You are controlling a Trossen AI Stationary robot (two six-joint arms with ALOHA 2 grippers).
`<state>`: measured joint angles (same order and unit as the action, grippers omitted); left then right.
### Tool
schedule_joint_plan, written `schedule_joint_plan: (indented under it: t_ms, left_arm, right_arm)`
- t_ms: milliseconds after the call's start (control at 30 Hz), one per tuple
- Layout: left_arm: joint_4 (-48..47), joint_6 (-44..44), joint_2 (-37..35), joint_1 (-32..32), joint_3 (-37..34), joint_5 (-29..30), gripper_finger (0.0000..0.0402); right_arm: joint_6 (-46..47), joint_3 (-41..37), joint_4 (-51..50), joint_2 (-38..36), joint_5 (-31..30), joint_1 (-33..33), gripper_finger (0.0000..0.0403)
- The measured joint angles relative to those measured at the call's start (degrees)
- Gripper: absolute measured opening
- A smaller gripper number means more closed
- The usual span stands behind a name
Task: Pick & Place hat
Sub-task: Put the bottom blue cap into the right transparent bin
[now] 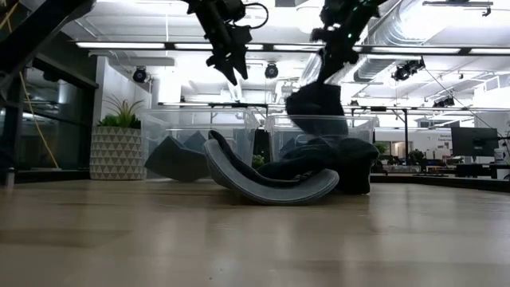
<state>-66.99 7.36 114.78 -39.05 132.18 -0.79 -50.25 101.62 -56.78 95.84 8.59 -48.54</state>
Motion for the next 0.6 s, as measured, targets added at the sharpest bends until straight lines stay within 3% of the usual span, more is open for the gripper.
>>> schedule_joint_plan:
  t_ms: [333, 600]
  left_arm:
    - [0.0, 0.4, 0.0, 0.0, 0.0, 0.0, 0.0243]
    - [-0.1, 0.3, 0.0, 0.0, 0.0, 0.0, 0.0243]
  right_arm:
    - [-2.6, 0.0, 0.3, 11.1, -9.1, 6.1, 0.0000]
    - [-1.2, 0.0, 5.6, 13.1, -11.9, 7.6, 0.0001]
